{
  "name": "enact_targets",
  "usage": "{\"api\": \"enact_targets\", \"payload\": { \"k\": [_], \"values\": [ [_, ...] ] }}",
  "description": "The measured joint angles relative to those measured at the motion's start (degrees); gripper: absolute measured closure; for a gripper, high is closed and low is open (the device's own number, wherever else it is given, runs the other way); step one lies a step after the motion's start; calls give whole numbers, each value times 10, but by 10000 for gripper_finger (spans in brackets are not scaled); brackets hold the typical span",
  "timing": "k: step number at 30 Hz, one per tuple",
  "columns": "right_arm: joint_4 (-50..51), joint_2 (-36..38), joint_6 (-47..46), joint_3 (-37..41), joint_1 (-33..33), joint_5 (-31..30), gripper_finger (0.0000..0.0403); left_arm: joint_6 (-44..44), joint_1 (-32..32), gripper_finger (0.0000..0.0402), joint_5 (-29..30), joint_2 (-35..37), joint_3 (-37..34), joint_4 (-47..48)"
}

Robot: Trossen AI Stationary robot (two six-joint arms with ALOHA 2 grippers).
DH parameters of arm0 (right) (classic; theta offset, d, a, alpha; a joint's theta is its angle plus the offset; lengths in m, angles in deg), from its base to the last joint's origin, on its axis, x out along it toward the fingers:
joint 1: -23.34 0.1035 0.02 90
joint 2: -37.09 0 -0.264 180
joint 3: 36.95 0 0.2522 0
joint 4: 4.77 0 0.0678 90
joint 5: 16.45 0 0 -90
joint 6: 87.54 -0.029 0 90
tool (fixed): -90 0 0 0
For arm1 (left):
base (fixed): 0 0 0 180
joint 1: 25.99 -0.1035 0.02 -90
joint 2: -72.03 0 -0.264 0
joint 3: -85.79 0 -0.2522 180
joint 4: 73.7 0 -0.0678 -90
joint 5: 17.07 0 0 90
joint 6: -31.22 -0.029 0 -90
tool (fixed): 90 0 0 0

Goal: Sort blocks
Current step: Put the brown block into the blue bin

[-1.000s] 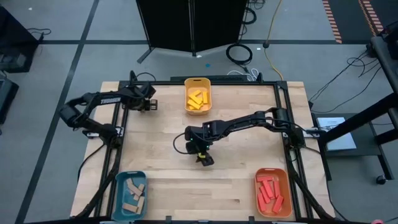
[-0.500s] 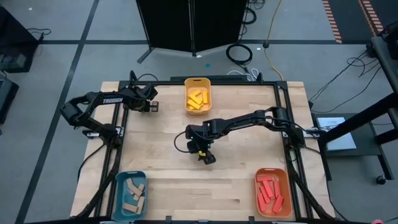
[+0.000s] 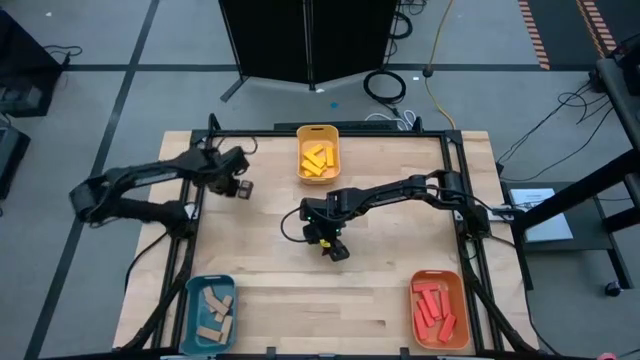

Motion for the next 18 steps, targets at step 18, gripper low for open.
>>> {"api": "enact_targets", "payload": {
  "k": [18],
  "values": [
    [-60, 0, 40, 0, -4, 1, 195, 423, 556, 322, 67, 180, 2, -231]
  ]
}}
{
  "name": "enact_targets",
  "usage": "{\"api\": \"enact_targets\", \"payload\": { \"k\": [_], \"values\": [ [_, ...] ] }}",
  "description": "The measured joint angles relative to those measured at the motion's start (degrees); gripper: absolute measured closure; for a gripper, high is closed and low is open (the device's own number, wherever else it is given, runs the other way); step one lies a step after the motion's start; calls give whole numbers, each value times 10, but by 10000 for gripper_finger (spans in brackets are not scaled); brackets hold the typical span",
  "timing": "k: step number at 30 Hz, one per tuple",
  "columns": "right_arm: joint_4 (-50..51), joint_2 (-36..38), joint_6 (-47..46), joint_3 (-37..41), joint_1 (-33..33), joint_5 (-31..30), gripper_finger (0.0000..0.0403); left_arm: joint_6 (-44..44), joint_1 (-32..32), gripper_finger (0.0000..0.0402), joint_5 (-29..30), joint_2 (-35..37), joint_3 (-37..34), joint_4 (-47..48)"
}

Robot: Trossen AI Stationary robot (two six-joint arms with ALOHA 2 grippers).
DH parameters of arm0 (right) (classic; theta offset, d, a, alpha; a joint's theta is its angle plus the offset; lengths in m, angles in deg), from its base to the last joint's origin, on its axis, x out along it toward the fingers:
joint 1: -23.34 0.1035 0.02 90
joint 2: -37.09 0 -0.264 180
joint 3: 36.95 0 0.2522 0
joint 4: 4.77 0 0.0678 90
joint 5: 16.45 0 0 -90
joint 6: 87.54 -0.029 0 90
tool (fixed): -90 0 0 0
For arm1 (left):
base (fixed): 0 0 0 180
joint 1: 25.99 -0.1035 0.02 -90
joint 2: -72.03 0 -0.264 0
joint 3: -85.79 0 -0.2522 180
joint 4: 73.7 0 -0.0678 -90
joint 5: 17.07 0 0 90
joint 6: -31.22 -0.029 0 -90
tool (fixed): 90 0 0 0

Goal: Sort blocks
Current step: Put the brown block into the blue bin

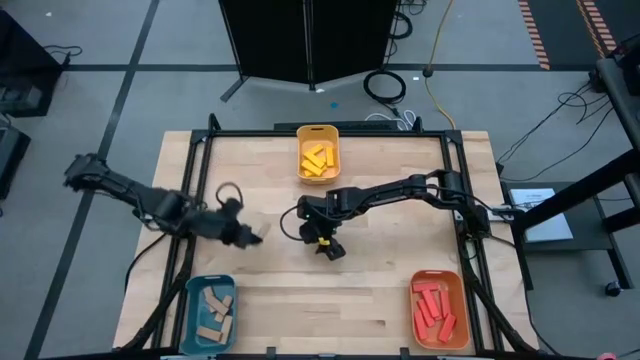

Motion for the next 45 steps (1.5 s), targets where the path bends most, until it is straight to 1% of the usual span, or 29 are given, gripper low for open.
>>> {"api": "enact_targets", "payload": {
  "k": [3, 6, 10, 12, 15, 22, 26, 29, 32, 34, 40, 45],
  "values": [
    [-6, 0, 0, 0, -1, 0, 195, 57, 63, 322, 20, -45, 0, -49],
    [-15, 0, 0, 0, -1, 0, 195, 98, 115, 322, 24, -90, 0, -90],
    [-23, 0, -1, 0, -1, 0, 195, 116, 183, 322, 24, -130, 0, -159],
    [-28, 0, -1, 0, -1, 0, 195, 143, 214, 322, 24, -140, 1, -182],
    [-38, 0, -1, 0, -1, 0, 195, 203, 261, 322, 27, -151, 1, -187],
    [-47, 0, -2, 0, -1, 0, 195, 397, 376, 322, 42, -156, 0, -172],
    [-56, 0, -2, 0, -1, 0, 195, 473, 427, 322, 53, -156, 0, -144],
    [-60, 0, -3, 0, -1, 0, 195, 478, 443, 322, 54, -156, 0, -127],
    [-59, 0, -5, 0, -1, 0, 195, 483, 443, 322, 51, -156, 0, -102],
    [-60, 0, -5, 0, -1, 0, 195, 489, 442, 320, 36, -156, 0, -92],
    [-67, 0, -12, 0, -1, 0, 195, 493, 439, 288, -3, -156, 0, -70],
    [-70, 0, -18, 0, -1, 0, 195, 473, 431, 283, 10, -156, 0, -71]
  ]
}}
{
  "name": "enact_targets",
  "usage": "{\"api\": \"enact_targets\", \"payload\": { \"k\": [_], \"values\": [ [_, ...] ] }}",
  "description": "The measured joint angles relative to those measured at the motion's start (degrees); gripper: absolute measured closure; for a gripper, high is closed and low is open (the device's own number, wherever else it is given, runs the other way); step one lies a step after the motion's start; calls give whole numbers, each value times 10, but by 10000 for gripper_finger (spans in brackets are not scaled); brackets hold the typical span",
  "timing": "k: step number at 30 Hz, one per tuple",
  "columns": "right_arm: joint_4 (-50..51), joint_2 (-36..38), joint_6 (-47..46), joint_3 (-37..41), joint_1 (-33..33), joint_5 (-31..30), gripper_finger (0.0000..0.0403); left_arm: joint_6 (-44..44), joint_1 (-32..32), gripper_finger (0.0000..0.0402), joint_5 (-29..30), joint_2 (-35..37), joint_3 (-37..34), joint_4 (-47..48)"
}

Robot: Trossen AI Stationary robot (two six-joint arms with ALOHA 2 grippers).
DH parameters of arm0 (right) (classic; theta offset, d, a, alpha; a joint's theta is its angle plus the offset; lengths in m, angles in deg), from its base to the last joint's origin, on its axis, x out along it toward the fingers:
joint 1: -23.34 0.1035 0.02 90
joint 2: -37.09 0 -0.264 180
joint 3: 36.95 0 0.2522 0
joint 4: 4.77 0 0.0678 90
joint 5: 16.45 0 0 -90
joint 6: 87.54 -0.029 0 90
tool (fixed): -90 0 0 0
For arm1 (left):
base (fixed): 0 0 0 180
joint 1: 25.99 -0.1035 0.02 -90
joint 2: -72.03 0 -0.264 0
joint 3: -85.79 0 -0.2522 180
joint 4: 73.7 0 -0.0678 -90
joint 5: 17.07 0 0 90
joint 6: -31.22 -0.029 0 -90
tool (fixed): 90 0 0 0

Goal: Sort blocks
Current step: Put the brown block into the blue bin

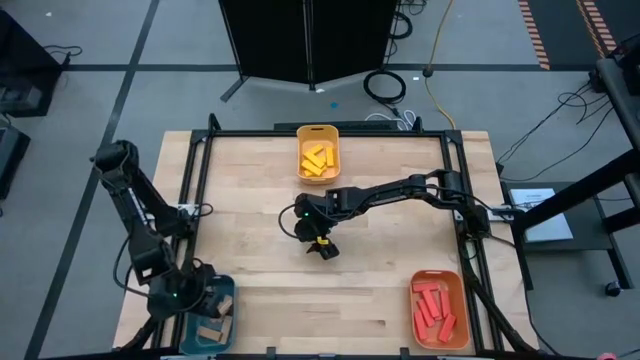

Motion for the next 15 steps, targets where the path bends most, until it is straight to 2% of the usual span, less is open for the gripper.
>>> {"api": "enact_targets", "payload": {
  "k": [15],
  "values": [
    [-2, 0, 0, 0, 0, 0, 195, -5, -25, 279, -2, 0, 0, 55]
  ]
}}
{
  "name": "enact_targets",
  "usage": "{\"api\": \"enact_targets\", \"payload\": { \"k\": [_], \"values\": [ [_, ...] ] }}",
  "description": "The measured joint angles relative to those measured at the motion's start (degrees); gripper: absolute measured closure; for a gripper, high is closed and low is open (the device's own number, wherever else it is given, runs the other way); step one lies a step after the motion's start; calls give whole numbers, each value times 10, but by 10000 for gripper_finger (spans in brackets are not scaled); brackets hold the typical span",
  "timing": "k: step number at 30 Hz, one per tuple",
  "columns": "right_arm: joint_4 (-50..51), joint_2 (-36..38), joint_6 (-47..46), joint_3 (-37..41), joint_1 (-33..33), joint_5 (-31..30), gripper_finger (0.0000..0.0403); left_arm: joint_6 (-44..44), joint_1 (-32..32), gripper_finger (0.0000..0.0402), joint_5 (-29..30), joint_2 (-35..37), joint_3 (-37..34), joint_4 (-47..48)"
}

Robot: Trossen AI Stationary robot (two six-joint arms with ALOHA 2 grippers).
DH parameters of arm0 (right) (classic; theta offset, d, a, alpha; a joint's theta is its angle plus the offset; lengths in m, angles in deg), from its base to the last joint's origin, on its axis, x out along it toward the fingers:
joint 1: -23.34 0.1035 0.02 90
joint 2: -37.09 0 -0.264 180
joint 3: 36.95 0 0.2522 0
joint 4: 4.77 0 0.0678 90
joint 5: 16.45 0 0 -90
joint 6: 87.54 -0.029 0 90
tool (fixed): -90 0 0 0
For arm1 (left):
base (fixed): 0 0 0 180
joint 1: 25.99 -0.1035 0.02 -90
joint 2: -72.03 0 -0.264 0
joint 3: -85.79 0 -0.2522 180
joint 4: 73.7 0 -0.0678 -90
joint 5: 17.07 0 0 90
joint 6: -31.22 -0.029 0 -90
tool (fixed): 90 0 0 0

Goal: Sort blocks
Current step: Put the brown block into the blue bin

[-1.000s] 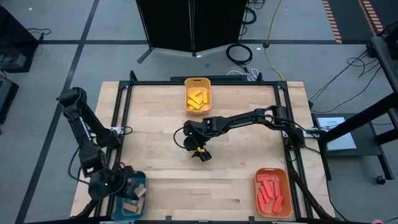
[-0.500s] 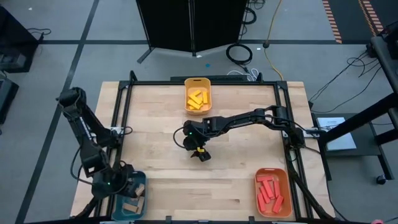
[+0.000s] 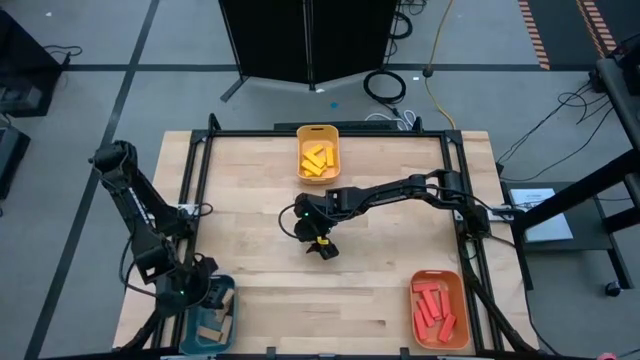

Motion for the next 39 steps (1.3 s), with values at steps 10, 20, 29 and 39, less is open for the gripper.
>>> {"api": "enact_targets", "payload": {
  "k": [10, 20, 29, 39],
  "values": [
    [0, 0, -11, 0, 0, 0, 195, 0, -22, 279, -16, 0, 0, 40],
    [0, 0, -11, 0, 0, -1, 195, -11, -38, 278, -37, 0, 0, 74],
    [-1, 0, -8, 0, -3, -2, 195, -16, -38, 278, -71, 0, 0, 150],
    [-2, 0, -7, 0, -5, -3, 195, -29, -37, 278, -74, 0, 0, 151]
  ]
}}
